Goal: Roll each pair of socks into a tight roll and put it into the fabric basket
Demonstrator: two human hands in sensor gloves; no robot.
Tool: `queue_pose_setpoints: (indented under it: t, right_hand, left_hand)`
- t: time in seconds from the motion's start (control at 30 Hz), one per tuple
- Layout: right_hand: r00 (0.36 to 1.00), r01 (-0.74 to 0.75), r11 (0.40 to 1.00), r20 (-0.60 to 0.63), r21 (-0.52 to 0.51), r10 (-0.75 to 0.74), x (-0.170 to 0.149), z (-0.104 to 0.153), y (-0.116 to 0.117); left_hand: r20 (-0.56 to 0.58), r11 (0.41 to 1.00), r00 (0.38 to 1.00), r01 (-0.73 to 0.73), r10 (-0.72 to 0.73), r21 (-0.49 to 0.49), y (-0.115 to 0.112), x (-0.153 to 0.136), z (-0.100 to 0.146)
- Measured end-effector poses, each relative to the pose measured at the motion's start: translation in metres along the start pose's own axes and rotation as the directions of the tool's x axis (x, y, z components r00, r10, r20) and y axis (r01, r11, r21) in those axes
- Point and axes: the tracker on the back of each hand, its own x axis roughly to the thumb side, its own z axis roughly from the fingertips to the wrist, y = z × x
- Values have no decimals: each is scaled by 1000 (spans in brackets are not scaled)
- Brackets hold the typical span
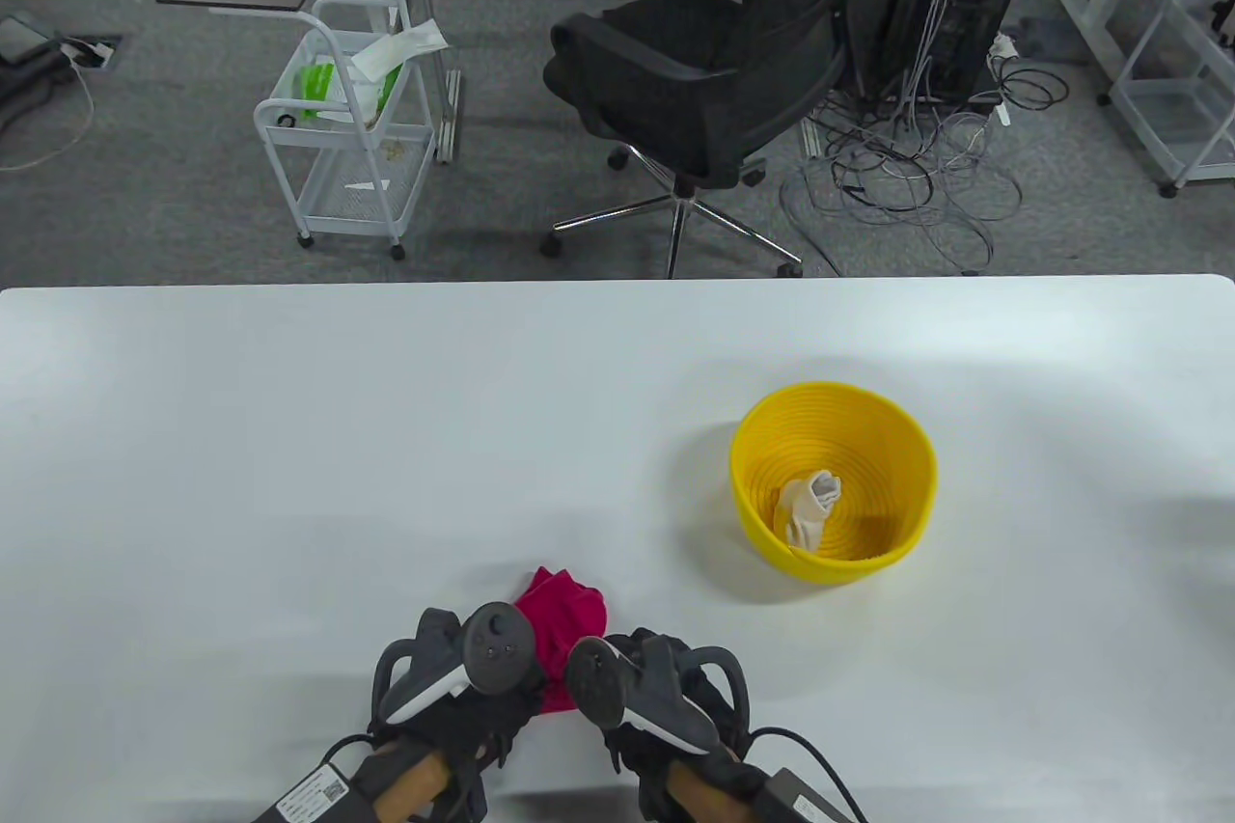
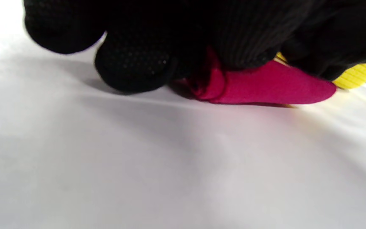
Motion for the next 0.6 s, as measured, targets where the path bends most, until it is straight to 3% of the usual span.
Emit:
queue_pose_setpoints:
  t: [0.1, 0.23, 0.37, 0.6]
  right_hand:
    - [998, 38, 999, 47, -11, -37, 4, 6, -6]
    - [997, -31, 999, 68, 25, 29, 9, 7, 1]
    - [1000, 11, 990, 21, 140, -15, 4, 0, 12]
    - [1000, 12, 991, -19, 133, -10, 0, -4, 18]
  left_hand:
    - [-13, 999, 999, -52, 51, -11, 0, -5, -2]
    - [-28, 997, 997, -77, 76, -4, 0, -7, -3]
    - [-26, 998, 998, -64, 64, 10, -1, -6, -3]
    - [-35, 998, 997, -68, 69, 6, -1, -6, -3]
